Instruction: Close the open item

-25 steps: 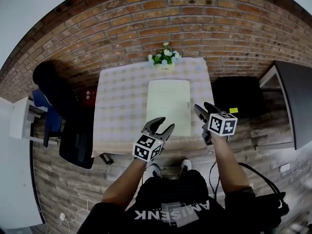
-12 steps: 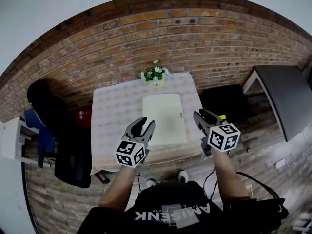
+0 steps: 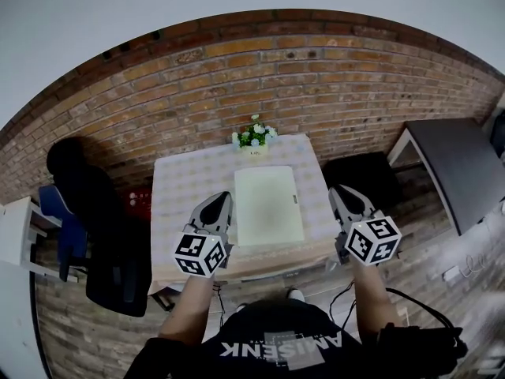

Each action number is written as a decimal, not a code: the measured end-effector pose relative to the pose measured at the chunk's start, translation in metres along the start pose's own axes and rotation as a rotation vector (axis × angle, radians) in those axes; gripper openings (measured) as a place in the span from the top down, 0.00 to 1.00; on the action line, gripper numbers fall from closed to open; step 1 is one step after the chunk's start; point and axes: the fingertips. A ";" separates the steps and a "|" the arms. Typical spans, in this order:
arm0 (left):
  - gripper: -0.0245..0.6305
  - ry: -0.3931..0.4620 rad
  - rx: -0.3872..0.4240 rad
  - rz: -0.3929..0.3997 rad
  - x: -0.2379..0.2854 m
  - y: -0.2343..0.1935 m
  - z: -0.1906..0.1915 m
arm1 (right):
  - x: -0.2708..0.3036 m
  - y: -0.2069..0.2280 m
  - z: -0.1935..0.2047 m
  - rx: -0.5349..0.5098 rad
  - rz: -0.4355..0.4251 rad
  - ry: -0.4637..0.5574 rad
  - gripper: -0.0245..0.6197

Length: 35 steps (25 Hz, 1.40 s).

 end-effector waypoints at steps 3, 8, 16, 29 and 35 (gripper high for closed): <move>0.94 -0.003 0.004 -0.004 -0.003 -0.001 -0.006 | -0.007 -0.004 -0.009 -0.035 0.017 0.012 0.87; 0.94 -0.009 0.012 -0.004 -0.009 -0.001 -0.011 | -0.016 -0.007 -0.017 -0.064 0.046 0.037 0.88; 0.94 -0.018 0.034 -0.048 -0.011 -0.005 -0.017 | -0.024 -0.002 -0.025 -0.112 0.087 0.050 0.90; 0.94 -0.032 0.047 -0.051 -0.004 0.000 -0.025 | -0.024 0.008 -0.031 -0.130 0.100 0.052 0.90; 0.94 -0.013 0.056 -0.070 -0.004 -0.004 -0.031 | -0.023 0.012 -0.033 -0.134 0.103 0.054 0.90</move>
Point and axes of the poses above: the fingertips, and each gripper's own axes: x forward along the fingers, y to its right, z out of its underside, and after that the axes turned 1 degree about z, right-handed
